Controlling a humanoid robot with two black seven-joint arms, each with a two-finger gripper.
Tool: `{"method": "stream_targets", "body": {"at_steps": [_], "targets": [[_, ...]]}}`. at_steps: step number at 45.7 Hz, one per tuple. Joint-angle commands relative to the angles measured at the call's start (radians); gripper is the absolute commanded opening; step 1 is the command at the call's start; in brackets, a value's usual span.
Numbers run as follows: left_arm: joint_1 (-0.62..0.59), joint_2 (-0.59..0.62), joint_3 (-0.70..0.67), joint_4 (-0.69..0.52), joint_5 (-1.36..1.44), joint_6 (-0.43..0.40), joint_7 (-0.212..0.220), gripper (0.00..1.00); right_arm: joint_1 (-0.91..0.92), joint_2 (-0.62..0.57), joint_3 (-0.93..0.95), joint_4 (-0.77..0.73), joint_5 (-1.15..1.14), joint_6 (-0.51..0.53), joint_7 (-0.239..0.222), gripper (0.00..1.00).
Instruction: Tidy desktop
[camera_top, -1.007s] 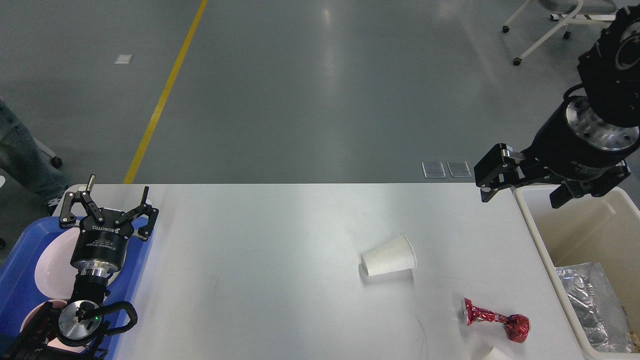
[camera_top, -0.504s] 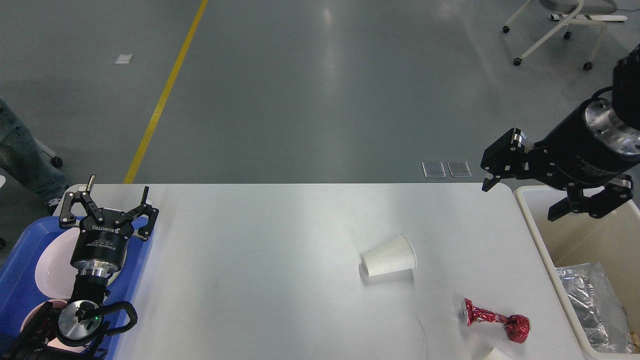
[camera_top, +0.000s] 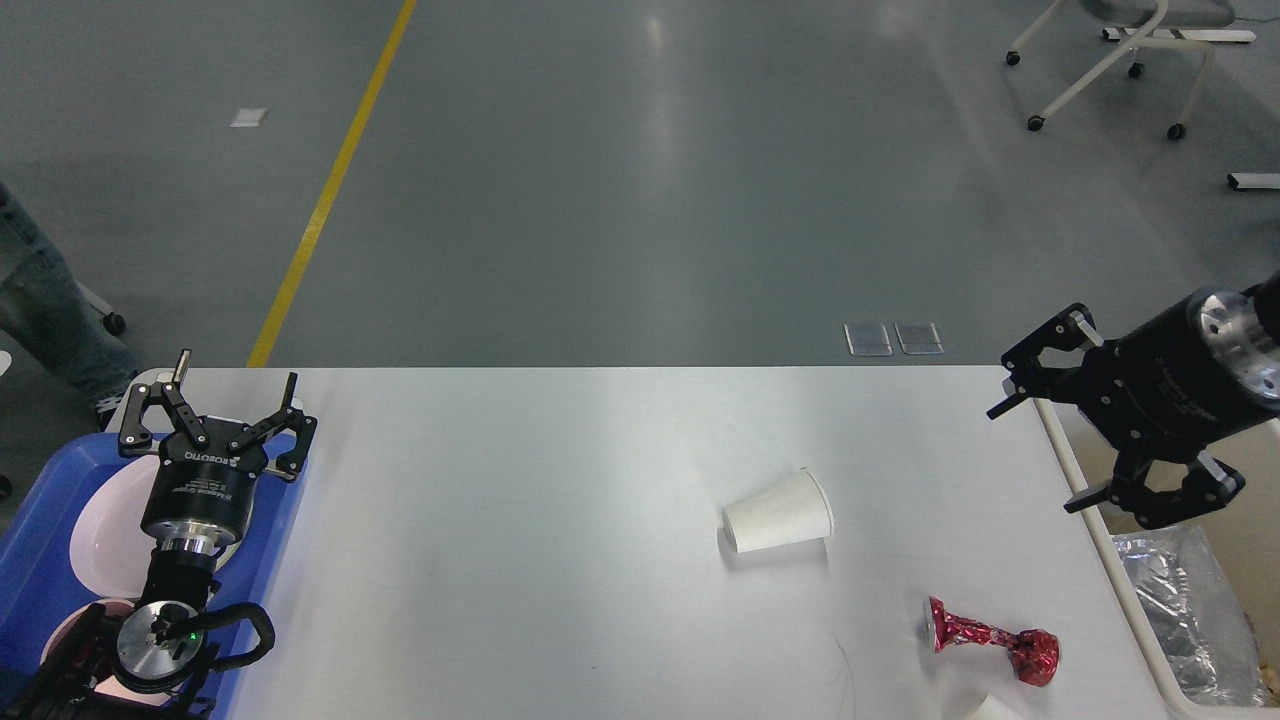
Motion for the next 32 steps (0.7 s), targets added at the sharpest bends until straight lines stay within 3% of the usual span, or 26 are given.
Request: {"method": "stream_targets", "body": {"at_steps": [1,6,12,16,24,32], "targets": [[0.0,0.0,0.0,0.0,0.0,0.0,0.0,0.97,-0.087,-0.011,0.011,0.0,-0.077,-0.017,0.002,1.0],[0.0,0.0,0.0,0.0,0.0,0.0,0.0,0.97,-0.167,-0.058,0.023,-0.006,-0.049,-0.056,0.005,0.95],[0.0,0.0,0.0,0.0,0.0,0.0,0.0,0.97,-0.227,-0.149,0.059,-0.011,0.102,-0.23,0.007,0.95],[0.0,0.0,0.0,0.0,0.0,0.0,0.0,0.97,-0.311,-0.177,0.1,-0.012,0.133,-0.293,0.009,0.97],[0.0,0.0,0.0,0.0,0.0,0.0,0.0,0.97,-0.433,-0.333,0.227,-0.011,0.143,-0.297,0.013,0.98],[0.0,0.0,0.0,0.0,0.0,0.0,0.0,0.97,-0.588,-0.414,0.413,-0.014,0.124,-0.314,0.013,0.98]]}}
